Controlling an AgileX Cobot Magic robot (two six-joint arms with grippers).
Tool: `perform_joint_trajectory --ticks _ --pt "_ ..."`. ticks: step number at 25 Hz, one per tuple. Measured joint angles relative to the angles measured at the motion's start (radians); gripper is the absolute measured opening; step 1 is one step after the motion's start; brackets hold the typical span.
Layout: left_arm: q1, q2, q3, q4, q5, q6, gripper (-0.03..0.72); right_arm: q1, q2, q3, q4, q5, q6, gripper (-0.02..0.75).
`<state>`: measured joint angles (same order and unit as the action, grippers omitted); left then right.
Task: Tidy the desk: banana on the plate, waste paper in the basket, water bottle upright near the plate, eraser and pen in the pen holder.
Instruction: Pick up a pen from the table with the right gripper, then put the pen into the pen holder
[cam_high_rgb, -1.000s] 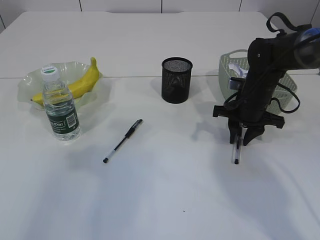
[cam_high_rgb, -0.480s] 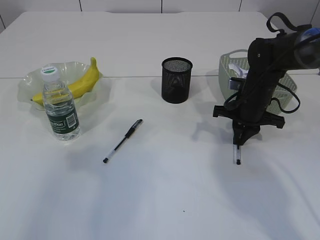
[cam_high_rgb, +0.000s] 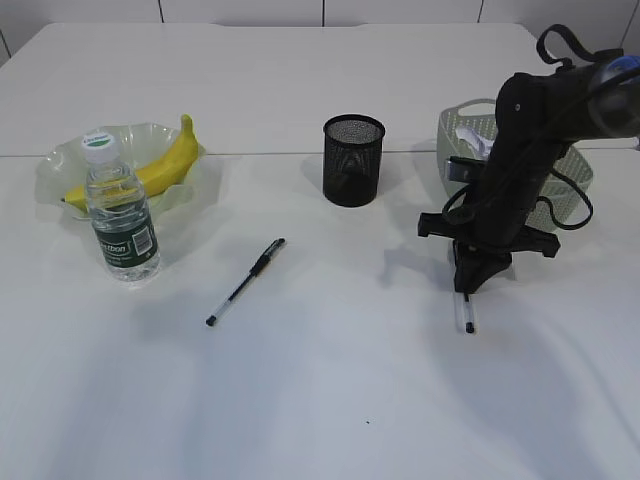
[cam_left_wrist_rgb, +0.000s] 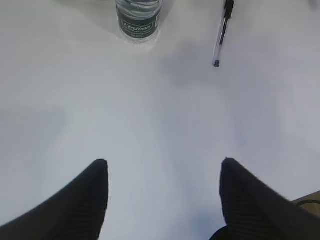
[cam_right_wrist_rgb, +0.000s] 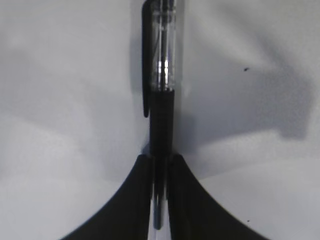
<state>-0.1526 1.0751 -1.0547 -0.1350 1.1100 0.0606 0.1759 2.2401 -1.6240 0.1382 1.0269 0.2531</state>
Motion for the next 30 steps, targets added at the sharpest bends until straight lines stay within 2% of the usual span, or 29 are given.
perform_joint_trajectory --ticks 11,19,25,30 --pt "0.0 0.0 0.0 0.0 0.0 0.0 0.505 0.0 -0.113 0.0 0.017 0.0 -0.114 0.043" --pt "0.0 0.0 0.0 0.0 0.0 0.0 0.505 0.0 -0.182 -0.02 0.056 -0.102 -0.237 0.042" --pt "0.0 0.0 0.0 0.0 0.0 0.0 0.505 0.0 -0.185 -0.052 0.095 -0.322 -0.388 0.042" --pt "0.0 0.0 0.0 0.0 0.0 0.0 0.505 0.0 -0.185 -0.052 0.148 -0.642 -0.508 0.042"
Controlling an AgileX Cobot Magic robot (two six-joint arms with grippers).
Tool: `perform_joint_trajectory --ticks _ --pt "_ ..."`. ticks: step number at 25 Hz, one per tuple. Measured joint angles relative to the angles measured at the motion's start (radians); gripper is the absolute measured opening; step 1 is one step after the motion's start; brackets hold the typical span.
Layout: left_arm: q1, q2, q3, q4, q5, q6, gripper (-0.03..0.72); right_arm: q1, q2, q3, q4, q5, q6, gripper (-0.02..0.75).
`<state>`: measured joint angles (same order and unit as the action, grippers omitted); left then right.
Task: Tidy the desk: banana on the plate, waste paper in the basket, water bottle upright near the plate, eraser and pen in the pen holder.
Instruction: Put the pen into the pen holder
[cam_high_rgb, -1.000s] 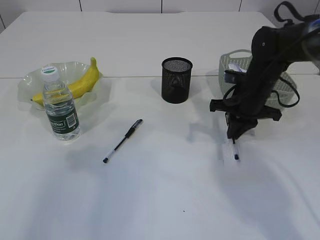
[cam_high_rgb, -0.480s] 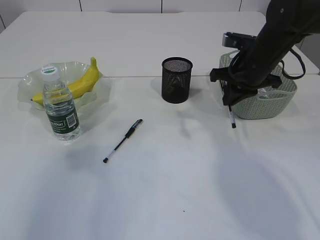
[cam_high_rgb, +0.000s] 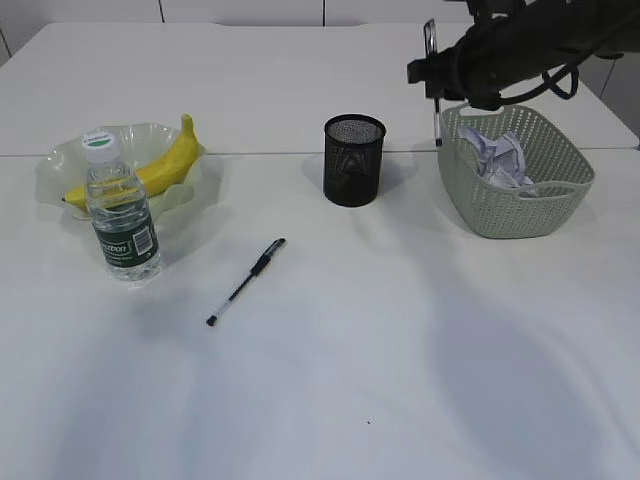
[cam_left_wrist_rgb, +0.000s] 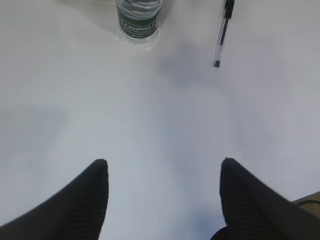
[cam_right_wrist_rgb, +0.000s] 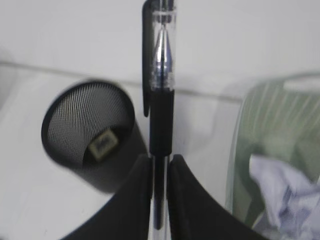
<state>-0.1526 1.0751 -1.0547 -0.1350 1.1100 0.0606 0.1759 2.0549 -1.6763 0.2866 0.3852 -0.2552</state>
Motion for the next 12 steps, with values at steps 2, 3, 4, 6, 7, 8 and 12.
perform_joint_trajectory --ticks 2,3,4,6,7,8,12 --pt "0.0 0.0 0.0 0.0 0.0 0.0 0.505 0.0 0.0 0.0 0.009 -0.116 -0.019 0.042" --pt "0.0 0.0 0.0 0.0 -0.002 0.0 0.505 0.0 0.0 0.0 0.011 -0.167 -0.024 0.042" --pt "0.0 0.0 0.0 0.0 -0.005 0.0 0.505 0.0 0.0 0.0 0.012 -0.208 -0.025 0.042" --pt "0.0 0.0 0.0 0.0 -0.022 0.0 0.505 0.004 0.007 -0.003 0.016 -0.267 -0.027 0.042" --pt "0.0 0.0 0.0 0.0 -0.03 0.0 0.505 0.011 0.012 -0.002 0.016 -0.293 -0.027 0.042" --pt "0.0 0.0 0.0 0.0 -0.037 0.0 0.505 0.016 0.023 -0.005 0.016 -0.314 -0.029 0.041" --pt "0.0 0.0 0.0 0.0 -0.053 0.0 0.505 0.061 0.091 -0.048 0.016 -0.365 -0.031 0.041"
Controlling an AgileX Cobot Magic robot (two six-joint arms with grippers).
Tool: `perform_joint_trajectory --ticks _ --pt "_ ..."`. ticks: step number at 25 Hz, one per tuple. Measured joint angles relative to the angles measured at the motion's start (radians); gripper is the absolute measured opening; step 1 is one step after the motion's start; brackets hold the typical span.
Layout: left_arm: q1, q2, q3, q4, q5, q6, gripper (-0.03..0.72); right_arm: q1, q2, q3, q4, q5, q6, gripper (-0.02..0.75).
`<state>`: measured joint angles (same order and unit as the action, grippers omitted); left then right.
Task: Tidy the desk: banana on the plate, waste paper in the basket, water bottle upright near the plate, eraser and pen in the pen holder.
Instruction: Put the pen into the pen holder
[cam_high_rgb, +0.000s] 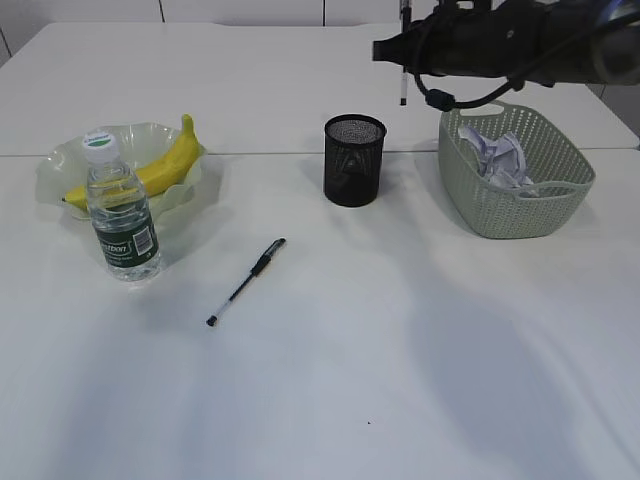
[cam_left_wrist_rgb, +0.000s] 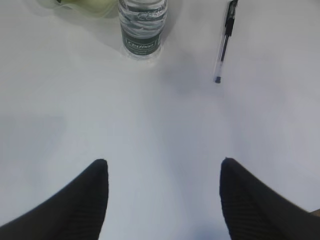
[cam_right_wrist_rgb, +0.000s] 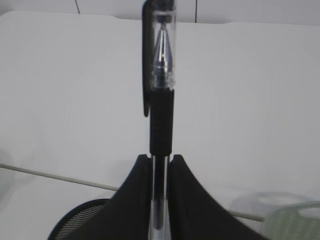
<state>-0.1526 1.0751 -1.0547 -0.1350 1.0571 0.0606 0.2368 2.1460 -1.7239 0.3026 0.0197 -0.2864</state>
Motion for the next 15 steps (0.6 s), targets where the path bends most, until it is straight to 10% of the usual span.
perform_joint_trajectory --ticks 15 --pt "0.0 0.0 0.0 0.006 -0.035 0.0 0.505 0.052 0.177 -0.217 0.0 0.009 0.007 0.041"
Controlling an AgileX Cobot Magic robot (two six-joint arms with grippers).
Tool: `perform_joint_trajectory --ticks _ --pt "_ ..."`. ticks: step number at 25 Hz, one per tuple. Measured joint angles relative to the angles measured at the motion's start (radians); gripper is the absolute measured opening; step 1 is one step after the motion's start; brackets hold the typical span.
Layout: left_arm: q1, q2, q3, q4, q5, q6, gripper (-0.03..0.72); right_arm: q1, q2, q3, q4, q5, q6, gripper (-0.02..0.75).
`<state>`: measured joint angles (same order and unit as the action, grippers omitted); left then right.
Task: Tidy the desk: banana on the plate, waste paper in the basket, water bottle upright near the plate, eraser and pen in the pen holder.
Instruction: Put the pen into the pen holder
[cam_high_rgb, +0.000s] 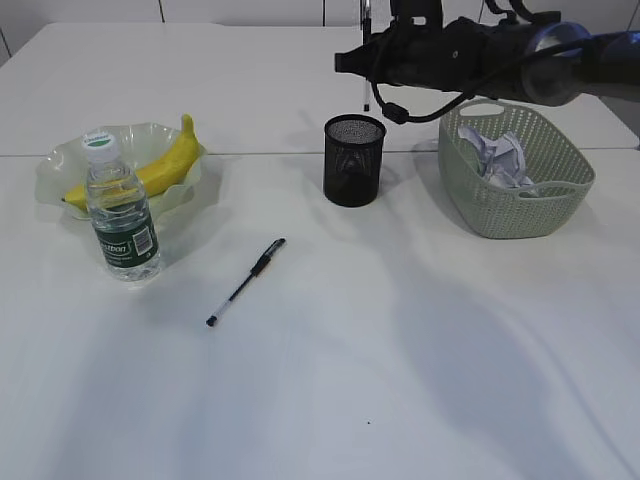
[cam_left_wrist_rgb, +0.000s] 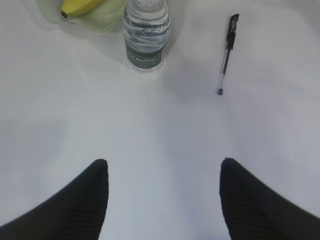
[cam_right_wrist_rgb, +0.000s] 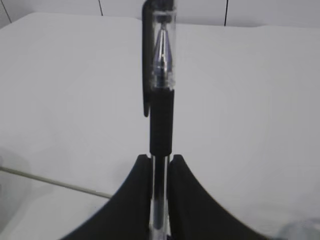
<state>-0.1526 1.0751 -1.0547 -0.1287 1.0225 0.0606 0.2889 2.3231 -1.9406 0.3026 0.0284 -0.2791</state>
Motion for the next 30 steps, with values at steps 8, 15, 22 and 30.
perform_joint_trajectory --ticks 8,15,22,30 --pt "0.0 0.0 0.0 0.0 -0.002 0.0 0.505 0.01 0.033 -0.001 0.0 0.036 0.002 0.041" --pt "0.0 0.0 0.0 0.0 -0.002 0.0 0.505 0.021 0.053 -0.001 0.0 0.041 0.004 0.041" --pt "0.0 0.0 0.0 0.0 -0.002 0.0 0.505 0.024 0.053 -0.001 -0.004 0.041 0.002 0.041" --pt "0.0 0.0 0.0 0.0 -0.002 0.0 0.505 0.024 0.053 -0.001 -0.029 0.041 0.0 0.063"
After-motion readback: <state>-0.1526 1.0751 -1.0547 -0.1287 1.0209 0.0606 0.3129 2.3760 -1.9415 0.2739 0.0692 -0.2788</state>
